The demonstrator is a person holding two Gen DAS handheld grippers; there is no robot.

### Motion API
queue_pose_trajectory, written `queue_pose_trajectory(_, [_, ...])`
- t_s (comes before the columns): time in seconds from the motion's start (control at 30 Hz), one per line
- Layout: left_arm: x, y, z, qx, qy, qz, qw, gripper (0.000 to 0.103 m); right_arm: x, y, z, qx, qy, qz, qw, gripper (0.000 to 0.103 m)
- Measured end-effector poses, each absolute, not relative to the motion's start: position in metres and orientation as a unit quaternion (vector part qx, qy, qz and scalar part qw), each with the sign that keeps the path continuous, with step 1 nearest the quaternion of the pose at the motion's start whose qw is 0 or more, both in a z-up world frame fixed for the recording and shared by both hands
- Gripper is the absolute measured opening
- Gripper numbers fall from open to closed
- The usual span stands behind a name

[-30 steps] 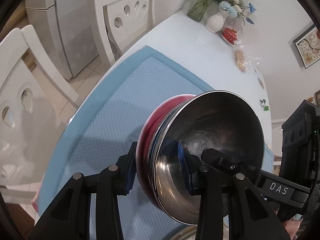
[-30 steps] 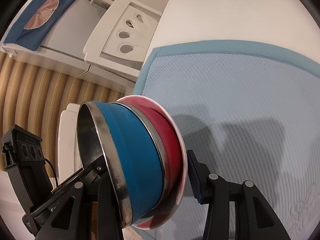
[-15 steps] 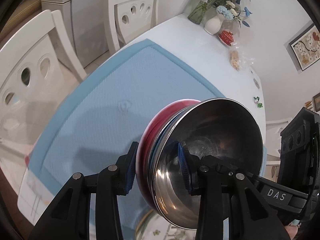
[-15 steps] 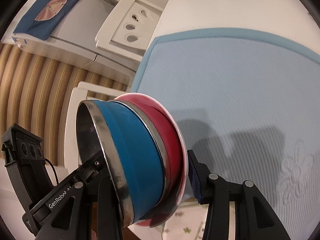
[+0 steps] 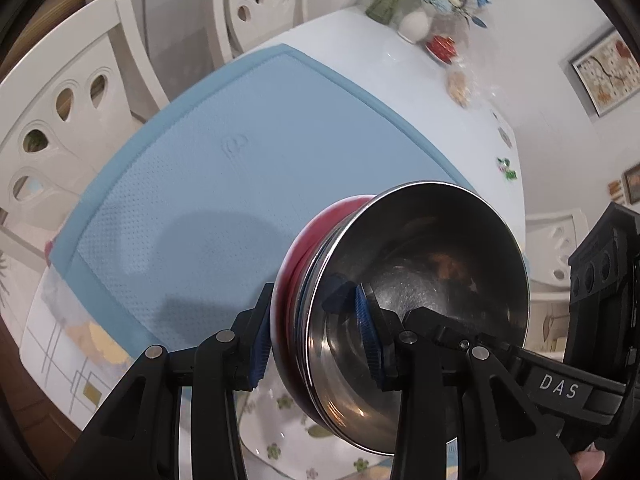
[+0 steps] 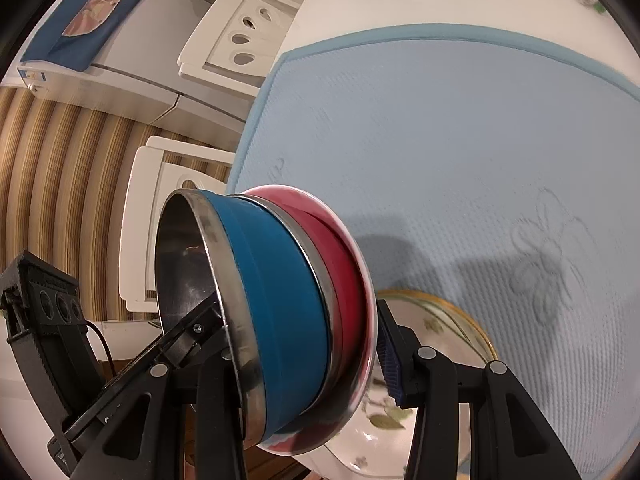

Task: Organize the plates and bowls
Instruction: 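Carry the nested bowl stack with both grippers over the floral plate stack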

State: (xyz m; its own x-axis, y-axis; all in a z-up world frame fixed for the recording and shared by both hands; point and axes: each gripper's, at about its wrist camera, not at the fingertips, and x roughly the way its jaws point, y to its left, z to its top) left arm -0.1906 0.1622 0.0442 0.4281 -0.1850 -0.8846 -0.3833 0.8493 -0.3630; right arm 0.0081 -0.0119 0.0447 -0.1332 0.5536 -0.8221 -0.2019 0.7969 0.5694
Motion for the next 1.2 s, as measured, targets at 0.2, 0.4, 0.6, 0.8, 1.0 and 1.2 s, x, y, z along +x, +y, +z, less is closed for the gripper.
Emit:
queue_pose_trajectory(0.2, [-0.209,0.143,0.038,-0.272,0.546,0.037,0.792,0.035,-0.012,-0.035,0.049,0.126,0.699,0.270,0.649,0.044])
queue_pose_trajectory(0.4, [-0.237,0.123,0.026,-0.273,0.550,0.047,0.788,0.035,-0.032,-0.050,0.043,0.114,0.707,0.271,0.643,0.044])
queue_pose_trajectory(0.6, [-0.265,0.106,0.019,-0.298,0.535,0.079,0.786,0.035,-0.052,-0.059,0.031,0.078,0.724,0.303,0.614,0.044])
queue_pose_trajectory(0.8, [-0.281,0.088,0.007,-0.310,0.535,0.102,0.779,0.035,-0.065,-0.075,0.019,0.057,0.736,0.319,0.594,0.044])
queue_pose_trajectory(1.0, [-0.286,0.088,-0.007,-0.321,0.535,0.114,0.773,0.035,-0.073,-0.077,0.007,0.044,0.739,0.323,0.589,0.044])
queue_pose_trajectory(1.2, [-0.284,0.089,-0.014,-0.320,0.540,0.119,0.769,0.035,-0.073,-0.071,-0.004,0.043,0.743,0.312,0.591,0.043])
